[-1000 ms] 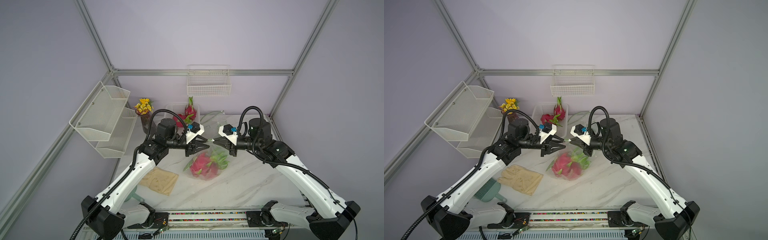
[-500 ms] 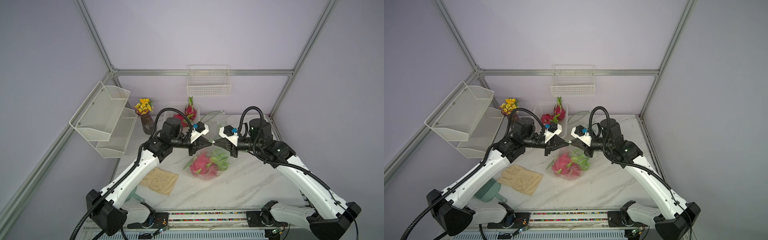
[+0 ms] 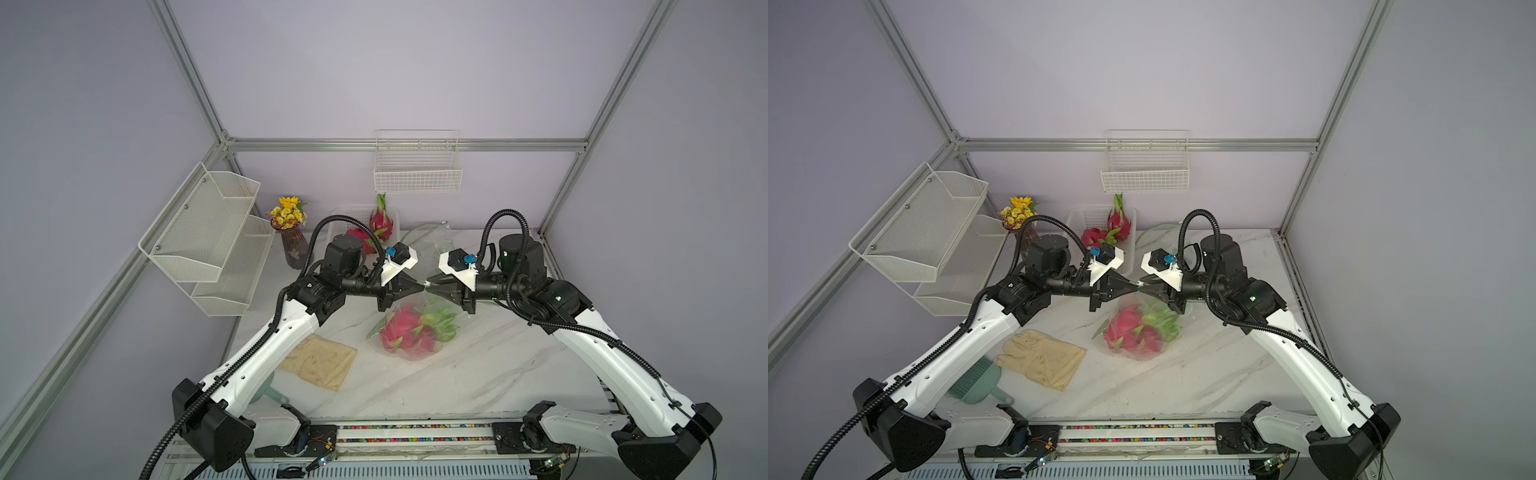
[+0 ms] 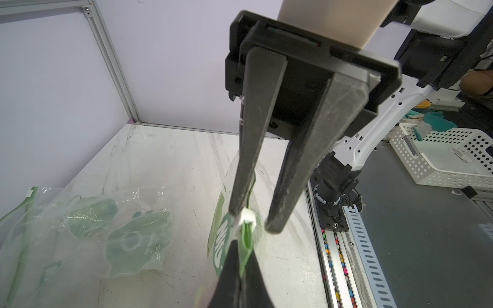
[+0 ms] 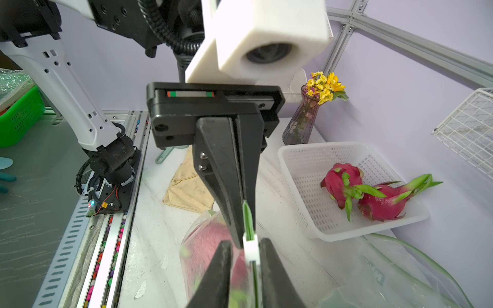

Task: Open the zip-top bag and take out the dragon fruit
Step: Unzip the zipper on the zipper food storage bag.

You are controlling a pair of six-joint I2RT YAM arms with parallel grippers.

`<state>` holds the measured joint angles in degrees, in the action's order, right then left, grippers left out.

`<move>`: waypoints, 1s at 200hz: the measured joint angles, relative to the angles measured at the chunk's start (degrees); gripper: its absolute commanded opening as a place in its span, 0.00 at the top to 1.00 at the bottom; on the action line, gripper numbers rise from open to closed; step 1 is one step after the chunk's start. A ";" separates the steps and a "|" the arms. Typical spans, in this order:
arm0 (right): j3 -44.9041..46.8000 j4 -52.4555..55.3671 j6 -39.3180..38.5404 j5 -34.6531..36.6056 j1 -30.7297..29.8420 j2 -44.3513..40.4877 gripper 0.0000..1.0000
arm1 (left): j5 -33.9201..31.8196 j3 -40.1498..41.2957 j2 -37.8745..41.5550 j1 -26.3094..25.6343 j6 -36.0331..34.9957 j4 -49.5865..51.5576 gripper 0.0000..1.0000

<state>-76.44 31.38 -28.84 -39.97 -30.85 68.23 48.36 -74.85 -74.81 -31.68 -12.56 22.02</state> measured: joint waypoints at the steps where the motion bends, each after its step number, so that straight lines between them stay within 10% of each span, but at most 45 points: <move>1: -0.02 0.00 0.00 -0.02 0.00 0.02 0.76 | 0.00 0.00 0.00 0.00 0.00 0.00 1.00; 39: -0.11 0.00 -0.09 -0.50 0.00 0.68 0.76 | 0.02 0.00 0.00 0.00 0.02 -0.02 1.00; 81: -0.28 0.02 -0.92 -0.83 0.00 1.68 1.00 | -0.22 0.00 0.00 0.00 0.04 0.04 1.00; 200: 2.36 -3.37 -2.62 1.05 0.04 0.09 1.00 | -2.54 0.02 3.54 -0.13 1.38 2.16 1.00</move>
<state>-74.08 28.01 -31.46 -38.92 -30.81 68.31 45.82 -74.83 -71.26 -31.81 -11.18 24.18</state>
